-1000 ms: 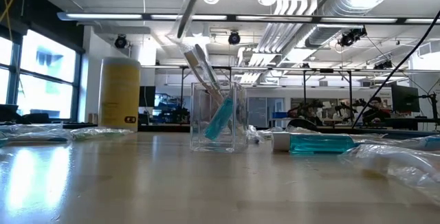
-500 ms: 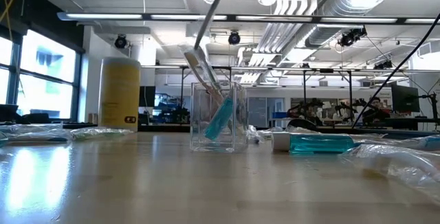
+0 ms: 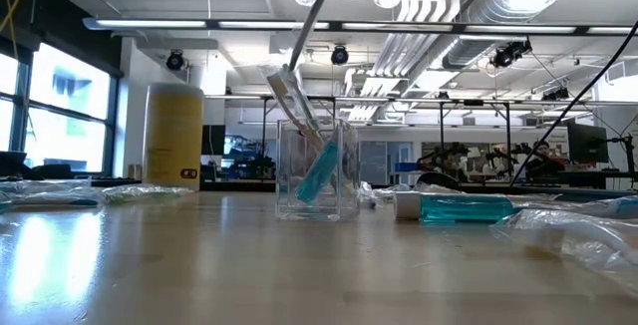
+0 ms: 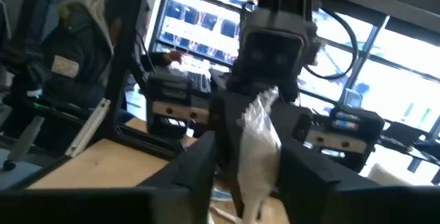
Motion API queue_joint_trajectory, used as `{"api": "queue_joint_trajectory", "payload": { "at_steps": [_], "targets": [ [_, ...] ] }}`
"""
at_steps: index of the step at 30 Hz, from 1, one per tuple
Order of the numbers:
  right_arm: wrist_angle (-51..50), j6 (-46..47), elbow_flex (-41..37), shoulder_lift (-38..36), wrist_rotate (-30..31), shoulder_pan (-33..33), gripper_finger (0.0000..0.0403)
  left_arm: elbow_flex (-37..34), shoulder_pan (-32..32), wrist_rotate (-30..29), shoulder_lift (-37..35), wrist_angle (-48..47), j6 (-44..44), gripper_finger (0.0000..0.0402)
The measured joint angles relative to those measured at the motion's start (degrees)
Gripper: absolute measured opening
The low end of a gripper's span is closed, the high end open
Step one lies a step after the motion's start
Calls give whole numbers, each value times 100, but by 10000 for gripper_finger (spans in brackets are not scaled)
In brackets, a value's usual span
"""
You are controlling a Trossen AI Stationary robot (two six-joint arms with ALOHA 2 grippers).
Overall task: Pick & Place toothbrushing station
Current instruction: Put the green toothbrush into the transparent organizer
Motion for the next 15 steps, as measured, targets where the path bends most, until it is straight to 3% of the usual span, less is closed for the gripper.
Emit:
{"api": "queue_joint_trajectory", "payload": {
  "at_steps": [5,11,15],
  "targets": [
    [-163,-3,0,0,9,-80,40,0,0,-1,0,-34,92,0],
    [-183,-139,0,0,14,-76,40,0,0,2,-1,-63,39,4],
    [-330,-127,0,0,17,-76,40,0,0,2,-2,-103,-32,33]
  ]
}}
